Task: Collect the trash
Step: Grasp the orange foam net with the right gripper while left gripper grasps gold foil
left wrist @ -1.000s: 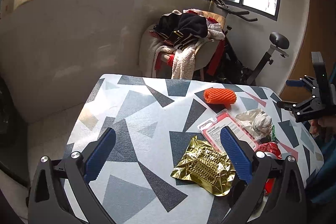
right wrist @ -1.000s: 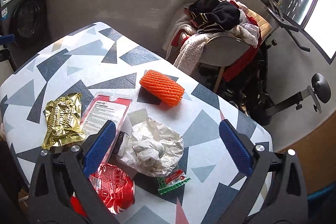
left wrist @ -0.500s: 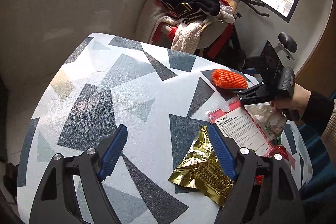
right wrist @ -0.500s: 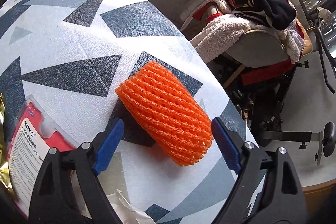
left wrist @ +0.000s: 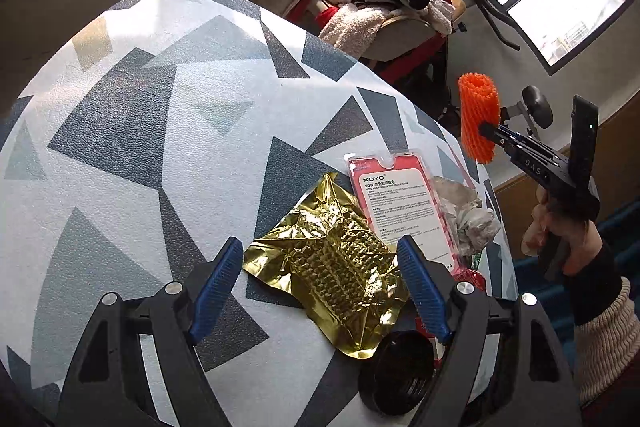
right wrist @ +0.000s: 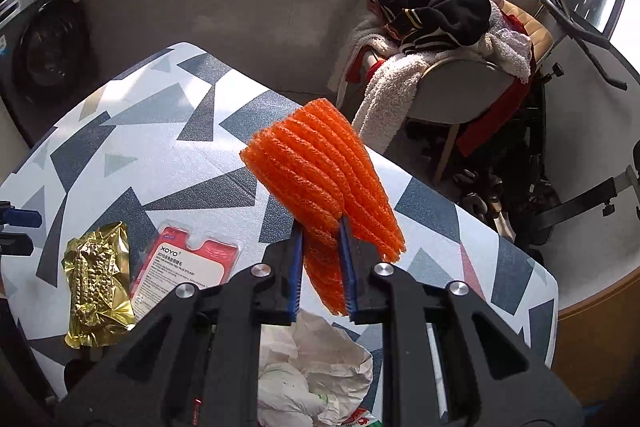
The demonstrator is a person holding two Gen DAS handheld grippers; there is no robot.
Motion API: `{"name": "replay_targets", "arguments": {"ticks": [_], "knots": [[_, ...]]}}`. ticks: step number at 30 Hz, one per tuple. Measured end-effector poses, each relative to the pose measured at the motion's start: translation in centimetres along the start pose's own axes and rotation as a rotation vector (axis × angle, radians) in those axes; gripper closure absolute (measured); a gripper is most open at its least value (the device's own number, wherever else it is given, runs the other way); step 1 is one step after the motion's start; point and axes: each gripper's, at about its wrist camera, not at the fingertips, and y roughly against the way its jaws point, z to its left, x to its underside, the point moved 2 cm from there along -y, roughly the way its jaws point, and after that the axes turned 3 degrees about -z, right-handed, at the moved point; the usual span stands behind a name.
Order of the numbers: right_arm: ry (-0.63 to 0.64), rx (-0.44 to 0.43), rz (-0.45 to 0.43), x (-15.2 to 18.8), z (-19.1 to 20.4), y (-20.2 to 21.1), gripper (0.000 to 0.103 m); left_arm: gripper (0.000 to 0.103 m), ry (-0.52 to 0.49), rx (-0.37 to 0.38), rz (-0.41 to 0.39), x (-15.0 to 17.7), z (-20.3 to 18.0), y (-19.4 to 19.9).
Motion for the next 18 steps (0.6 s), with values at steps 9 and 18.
{"name": "replay_targets", "arguments": {"ticks": [9,18], "knots": [[-0.198,-0.02,-0.079,9.2,0.8,8.6,0.084,0.032,0.313,-0.048,0.025,3.0,0.8,-2.0],[-0.28,-0.031,-0.116,13.7,0.8,12.1,0.084,0.027,0.38,-0.219,-0.035,4.4,-0.8,-3.6]]}}
